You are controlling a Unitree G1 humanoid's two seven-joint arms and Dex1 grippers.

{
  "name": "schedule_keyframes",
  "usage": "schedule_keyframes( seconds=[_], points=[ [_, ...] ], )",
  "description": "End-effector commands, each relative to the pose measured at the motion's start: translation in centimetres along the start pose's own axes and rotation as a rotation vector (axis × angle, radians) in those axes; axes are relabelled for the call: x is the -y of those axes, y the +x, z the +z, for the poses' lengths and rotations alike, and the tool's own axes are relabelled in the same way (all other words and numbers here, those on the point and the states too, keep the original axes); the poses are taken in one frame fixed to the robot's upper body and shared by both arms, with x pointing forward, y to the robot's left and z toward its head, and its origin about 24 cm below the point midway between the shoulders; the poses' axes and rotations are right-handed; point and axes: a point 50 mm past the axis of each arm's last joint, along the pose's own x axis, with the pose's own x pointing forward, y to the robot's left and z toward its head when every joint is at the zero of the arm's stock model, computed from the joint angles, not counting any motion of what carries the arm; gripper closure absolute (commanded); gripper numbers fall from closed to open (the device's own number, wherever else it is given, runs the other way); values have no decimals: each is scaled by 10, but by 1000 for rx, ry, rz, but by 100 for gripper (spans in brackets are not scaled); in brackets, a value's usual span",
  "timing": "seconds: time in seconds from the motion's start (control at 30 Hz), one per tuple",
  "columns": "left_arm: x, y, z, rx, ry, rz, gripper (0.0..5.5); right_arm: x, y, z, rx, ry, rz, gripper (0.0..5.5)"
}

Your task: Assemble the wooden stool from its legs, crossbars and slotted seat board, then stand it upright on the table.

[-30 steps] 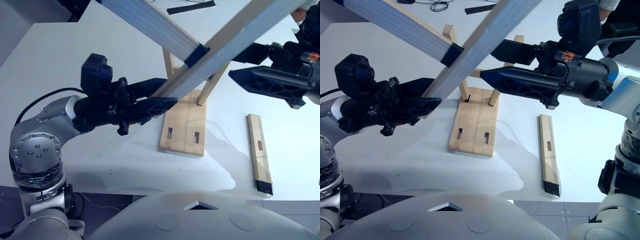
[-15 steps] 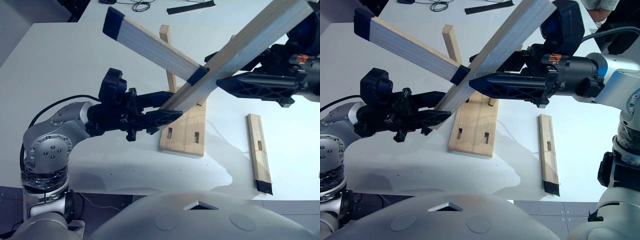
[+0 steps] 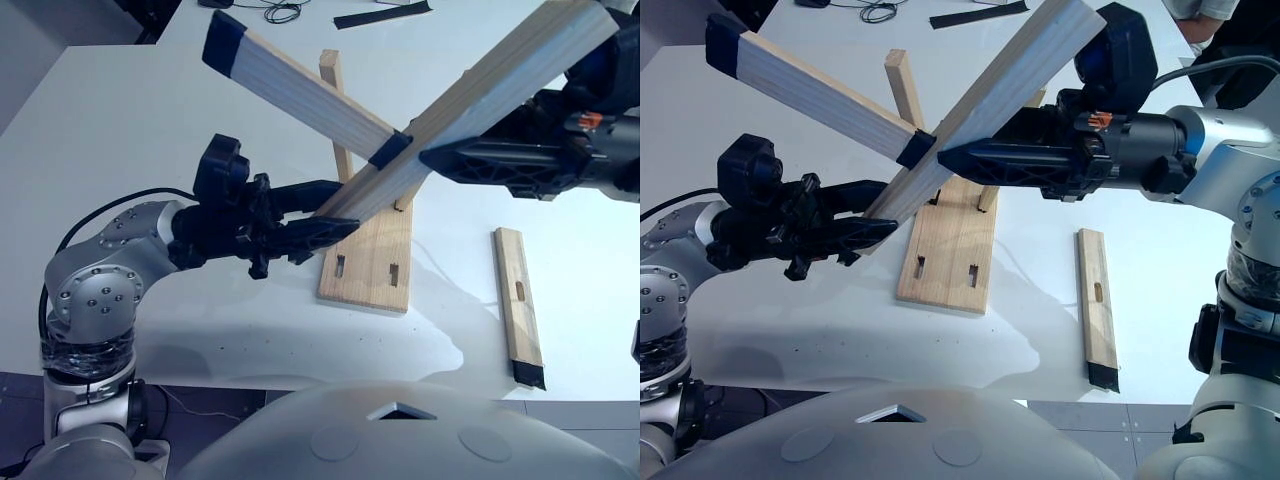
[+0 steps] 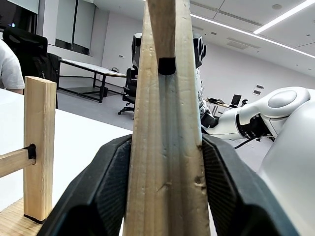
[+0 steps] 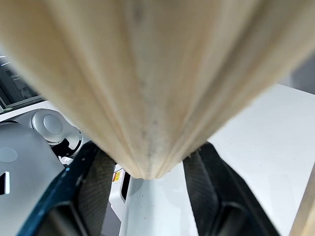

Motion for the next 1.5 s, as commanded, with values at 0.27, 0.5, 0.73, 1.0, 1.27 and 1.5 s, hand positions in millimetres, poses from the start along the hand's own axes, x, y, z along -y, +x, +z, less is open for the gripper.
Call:
schedule_keyframes(
  seconds=[0.27, 0.5, 0.73, 1.0, 1.27, 1.5],
  points=[
    [-12, 1, 1, -18, 40, 89, 344, 0, 5, -14, -107, -53, -51, 347],
    [-28, -18, -34, -252, 19, 224, 233, 0, -2, -12, -128, -108, -98, 347],
    [-32, -41, -62, -373, 36, 280, 178, -5, -21, -3, -192, -180, -172, 347],
    [-27, -58, -70, -363, 43, 355, 178, -13, -36, -23, -417, -261, -222, 347],
    [-31, -65, -67, -347, 64, 391, 178, -8, -38, -57, -550, -312, -231, 347],
    [-33, -66, -64, -347, 75, 390, 178, -8, -41, -65, -572, -309, -236, 347]
  ],
)
